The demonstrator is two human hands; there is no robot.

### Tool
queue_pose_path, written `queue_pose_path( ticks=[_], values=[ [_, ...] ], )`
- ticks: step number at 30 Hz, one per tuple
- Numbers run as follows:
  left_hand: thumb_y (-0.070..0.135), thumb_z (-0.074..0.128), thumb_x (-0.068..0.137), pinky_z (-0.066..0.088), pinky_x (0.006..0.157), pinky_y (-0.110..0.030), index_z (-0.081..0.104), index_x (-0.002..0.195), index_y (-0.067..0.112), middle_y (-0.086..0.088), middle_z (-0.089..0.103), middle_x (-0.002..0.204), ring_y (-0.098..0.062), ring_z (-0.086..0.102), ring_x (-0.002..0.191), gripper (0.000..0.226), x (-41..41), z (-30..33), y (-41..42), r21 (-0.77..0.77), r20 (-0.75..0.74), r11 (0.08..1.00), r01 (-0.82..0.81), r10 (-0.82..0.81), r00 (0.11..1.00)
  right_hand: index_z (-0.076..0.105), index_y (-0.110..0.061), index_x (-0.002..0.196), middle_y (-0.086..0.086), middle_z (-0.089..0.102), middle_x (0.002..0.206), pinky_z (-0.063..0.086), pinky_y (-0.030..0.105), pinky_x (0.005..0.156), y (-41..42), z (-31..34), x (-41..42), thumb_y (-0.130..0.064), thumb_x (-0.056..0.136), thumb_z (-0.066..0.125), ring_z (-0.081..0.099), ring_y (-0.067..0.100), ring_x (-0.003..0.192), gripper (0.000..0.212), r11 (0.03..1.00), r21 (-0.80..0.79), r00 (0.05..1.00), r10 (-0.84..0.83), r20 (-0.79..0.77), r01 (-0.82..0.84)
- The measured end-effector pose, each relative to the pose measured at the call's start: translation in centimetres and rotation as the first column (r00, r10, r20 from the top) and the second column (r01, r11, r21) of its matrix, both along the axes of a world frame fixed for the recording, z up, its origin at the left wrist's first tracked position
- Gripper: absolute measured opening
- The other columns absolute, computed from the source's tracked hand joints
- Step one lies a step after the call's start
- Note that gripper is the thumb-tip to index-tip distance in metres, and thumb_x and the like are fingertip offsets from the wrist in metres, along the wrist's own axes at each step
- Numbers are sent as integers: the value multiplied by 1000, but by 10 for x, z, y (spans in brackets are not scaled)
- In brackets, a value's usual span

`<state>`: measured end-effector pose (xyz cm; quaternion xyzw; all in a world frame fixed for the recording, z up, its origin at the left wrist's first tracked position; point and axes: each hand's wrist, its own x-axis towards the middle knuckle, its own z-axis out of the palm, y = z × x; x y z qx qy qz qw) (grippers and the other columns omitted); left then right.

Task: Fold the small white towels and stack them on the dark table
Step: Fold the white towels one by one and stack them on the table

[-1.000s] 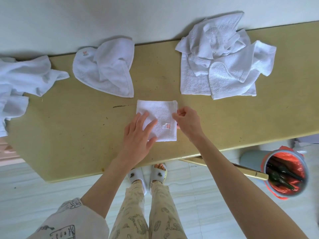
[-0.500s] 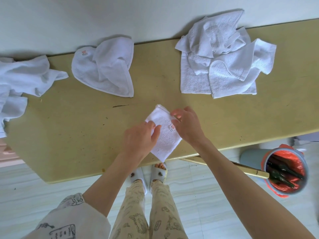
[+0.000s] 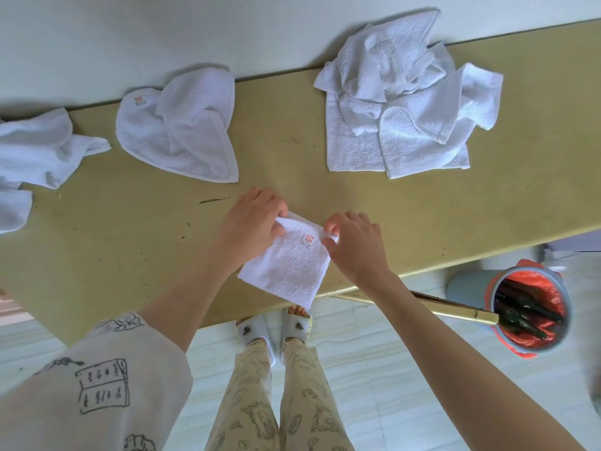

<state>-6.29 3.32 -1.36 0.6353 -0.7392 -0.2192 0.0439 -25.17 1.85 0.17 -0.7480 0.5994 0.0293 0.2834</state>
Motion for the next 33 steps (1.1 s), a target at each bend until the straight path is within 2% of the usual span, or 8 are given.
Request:
queue_pose_path(
  ticks=[5,8,14,20,23,25,28,33],
  values=[
    [20,61,88,31,72,-21,61,95,7,0,49,94,-13,44,82,15,11,5,-8,234,-191,964,-125,172,967,61,-18,96,-2,62,102,35,34,93,-1,-3,1,-21,90,54,49,19,105,10,998,37,999,-49,24,48],
    [21,58,90,32,60,-16,62,90,7,5,50,80,-5,44,67,14,13,9,-14,255,-236,957,-139,202,951,60,-17,94,-3,63,99,35,33,91,0,-3,0,-20,90,54,50,17,103,8,993,78,994,-91,62,86],
    [22,54,93,30,54,-17,63,97,6,11,47,68,-2,43,60,19,9,3,-19,262,-238,941,-212,276,931,57,-15,93,0,62,96,42,40,92,-5,-3,3,-15,90,48,55,22,98,10,978,148,985,-159,70,147],
    [20,56,91,30,55,-14,57,93,8,12,42,69,-1,40,61,11,2,-3,-11,161,-243,951,-264,298,923,58,-12,100,4,59,102,40,38,89,-1,-8,7,-14,89,49,53,25,100,14,981,66,982,-185,49,181],
    [19,56,90,28,59,-19,50,90,11,9,40,71,-4,37,63,10,-1,-9,-2,89,-280,947,-308,321,905,59,-8,106,12,58,111,41,42,87,15,-8,11,-12,85,54,54,32,103,22,945,-305,993,-100,69,116],
    [19,56,90,31,65,-23,50,91,9,5,43,74,-11,38,68,11,-3,-14,2,47,-280,944,-326,325,903,57,-4,112,19,57,120,42,49,96,32,-13,22,-14,86,49,52,36,115,29,899,-439,996,37,87,5],
    [20,55,91,36,69,-26,54,94,9,5,45,80,-14,41,77,12,-5,-21,6,-13,-264,937,-350,335,905,51,1,126,22,46,138,30,48,111,58,-29,41,-18,90,39,39,36,132,43,926,-357,991,132,10,-120],
    [24,51,93,42,80,-36,59,105,10,-4,60,90,-26,54,87,20,-4,-23,11,-93,-179,918,-385,365,914,43,1,136,21,39,144,21,41,114,67,-53,42,-25,98,23,35,32,136,50,942,-300,988,131,-82,-150]
  ],
)
